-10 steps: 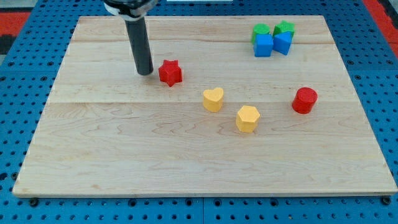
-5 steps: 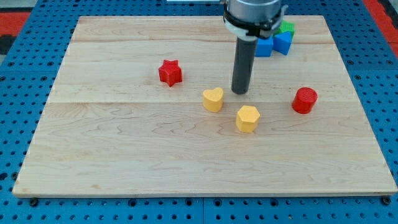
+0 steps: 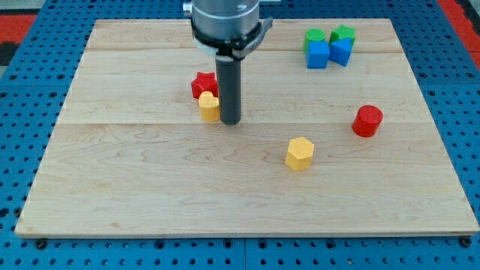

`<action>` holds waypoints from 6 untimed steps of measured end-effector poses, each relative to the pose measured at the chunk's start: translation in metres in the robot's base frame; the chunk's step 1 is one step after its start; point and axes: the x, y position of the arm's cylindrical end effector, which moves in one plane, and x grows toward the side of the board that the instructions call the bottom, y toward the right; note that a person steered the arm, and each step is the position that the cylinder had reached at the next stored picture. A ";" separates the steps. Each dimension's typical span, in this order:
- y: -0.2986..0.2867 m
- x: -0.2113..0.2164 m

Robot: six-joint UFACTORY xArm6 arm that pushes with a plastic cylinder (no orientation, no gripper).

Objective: Move the yellow heart below the red star

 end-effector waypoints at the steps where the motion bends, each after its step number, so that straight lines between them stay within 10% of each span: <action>1: -0.001 -0.016; 4: 0.008 -0.093; 6: 0.061 -0.061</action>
